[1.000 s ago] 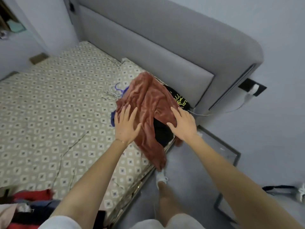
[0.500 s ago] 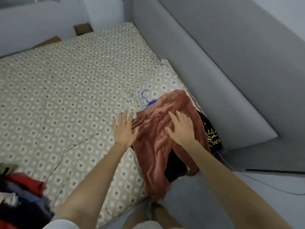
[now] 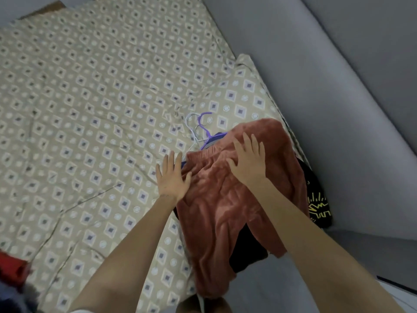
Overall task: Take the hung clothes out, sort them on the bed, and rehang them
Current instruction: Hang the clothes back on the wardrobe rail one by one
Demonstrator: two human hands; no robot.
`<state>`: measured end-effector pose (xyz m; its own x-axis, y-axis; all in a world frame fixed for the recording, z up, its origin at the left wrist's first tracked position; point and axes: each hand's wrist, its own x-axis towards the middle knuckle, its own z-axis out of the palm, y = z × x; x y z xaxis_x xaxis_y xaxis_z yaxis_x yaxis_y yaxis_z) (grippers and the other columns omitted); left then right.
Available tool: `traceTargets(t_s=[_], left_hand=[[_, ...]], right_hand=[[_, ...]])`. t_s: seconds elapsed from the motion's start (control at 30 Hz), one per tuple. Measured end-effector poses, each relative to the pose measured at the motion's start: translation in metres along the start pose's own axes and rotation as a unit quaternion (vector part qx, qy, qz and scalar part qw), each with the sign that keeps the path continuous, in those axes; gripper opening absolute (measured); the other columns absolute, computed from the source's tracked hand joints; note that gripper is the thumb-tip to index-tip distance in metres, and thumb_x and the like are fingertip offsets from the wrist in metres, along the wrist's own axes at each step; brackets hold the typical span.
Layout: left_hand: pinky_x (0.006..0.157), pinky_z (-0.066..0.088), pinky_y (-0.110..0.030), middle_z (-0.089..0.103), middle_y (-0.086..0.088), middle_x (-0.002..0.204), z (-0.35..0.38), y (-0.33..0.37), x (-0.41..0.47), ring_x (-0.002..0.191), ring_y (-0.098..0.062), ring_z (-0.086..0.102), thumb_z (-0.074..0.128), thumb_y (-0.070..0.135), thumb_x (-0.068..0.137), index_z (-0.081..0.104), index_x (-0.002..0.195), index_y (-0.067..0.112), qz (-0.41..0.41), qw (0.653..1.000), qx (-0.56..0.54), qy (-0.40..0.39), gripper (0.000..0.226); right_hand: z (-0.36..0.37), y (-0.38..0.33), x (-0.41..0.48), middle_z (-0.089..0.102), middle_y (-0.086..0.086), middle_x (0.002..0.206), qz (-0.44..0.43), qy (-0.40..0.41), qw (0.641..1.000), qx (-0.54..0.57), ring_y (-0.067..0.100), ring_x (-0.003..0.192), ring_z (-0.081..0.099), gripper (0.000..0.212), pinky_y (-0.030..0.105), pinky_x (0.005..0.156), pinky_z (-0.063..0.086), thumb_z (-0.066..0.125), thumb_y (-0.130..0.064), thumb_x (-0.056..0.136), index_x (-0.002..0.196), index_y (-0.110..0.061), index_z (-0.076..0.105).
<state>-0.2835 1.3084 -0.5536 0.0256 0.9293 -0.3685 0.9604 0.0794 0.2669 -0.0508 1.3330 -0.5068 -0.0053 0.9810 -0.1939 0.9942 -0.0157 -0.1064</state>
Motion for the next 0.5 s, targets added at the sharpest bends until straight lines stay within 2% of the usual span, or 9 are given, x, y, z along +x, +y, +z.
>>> traceTargets(t_s=[0.1, 0.23, 0.3, 0.37, 0.5], left_hand=[[0.122, -0.002, -0.048, 0.004, -0.002, 0.166, 0.028, -0.005, 0.021, 0.153, -0.021, -0.001, 0.042, 0.046, 0.100, 0.008, 0.158, 0.021, -0.005, 0.999, -0.036, 0.001, 0.072], [0.121, 0.006, -0.048, 0.029, -0.007, 0.160, 0.060, -0.007, 0.037, 0.150, -0.024, 0.019, 0.044, 0.042, 0.101, 0.021, 0.156, 0.016, 0.002, 0.995, -0.088, 0.036, 0.065], [0.119, 0.016, -0.047, 0.045, -0.011, 0.149, 0.072, -0.005, 0.043, 0.141, -0.028, 0.036, 0.044, 0.040, 0.102, 0.026, 0.155, 0.014, 0.007, 0.992, -0.119, 0.046, 0.061], [0.112, 0.032, -0.049, 0.056, -0.014, 0.137, 0.082, -0.002, 0.047, 0.127, -0.034, 0.050, 0.044, 0.036, 0.103, 0.026, 0.154, 0.010, 0.007, 0.985, -0.164, 0.045, 0.060], [0.094, 0.049, -0.052, 0.058, -0.018, 0.132, 0.089, 0.005, 0.051, 0.117, -0.038, 0.057, 0.043, 0.040, 0.103, 0.025, 0.151, 0.008, -0.064, 0.964, -0.255, 0.036, 0.061]], right_hand=[[0.024, 0.001, 0.022, 0.026, 0.017, 0.158, -0.015, 0.026, 1.000, 0.002, 0.035, 0.148, 0.016, 0.059, 0.053, 0.120, 0.007, 0.054, -0.038, 0.094, 0.147, -0.016, 0.040], [0.051, 0.001, 0.045, 0.026, 0.018, 0.158, -0.044, 0.043, 0.998, -0.011, 0.036, 0.149, 0.015, 0.062, 0.053, 0.120, 0.006, 0.052, -0.040, 0.095, 0.150, -0.016, 0.037], [0.061, 0.004, 0.055, 0.027, 0.019, 0.157, -0.047, 0.054, 0.997, -0.019, 0.037, 0.148, 0.015, 0.062, 0.054, 0.120, 0.007, 0.053, -0.041, 0.095, 0.149, -0.016, 0.038], [0.069, 0.009, 0.064, 0.026, 0.018, 0.158, -0.050, 0.058, 0.997, -0.030, 0.036, 0.149, 0.014, 0.062, 0.054, 0.120, 0.005, 0.051, -0.043, 0.095, 0.150, -0.017, 0.037], [0.077, 0.006, 0.064, 0.027, 0.020, 0.157, -0.064, 0.053, 0.994, -0.066, 0.037, 0.149, 0.014, 0.069, 0.057, 0.119, 0.002, 0.054, -0.047, 0.092, 0.151, -0.018, 0.035]])
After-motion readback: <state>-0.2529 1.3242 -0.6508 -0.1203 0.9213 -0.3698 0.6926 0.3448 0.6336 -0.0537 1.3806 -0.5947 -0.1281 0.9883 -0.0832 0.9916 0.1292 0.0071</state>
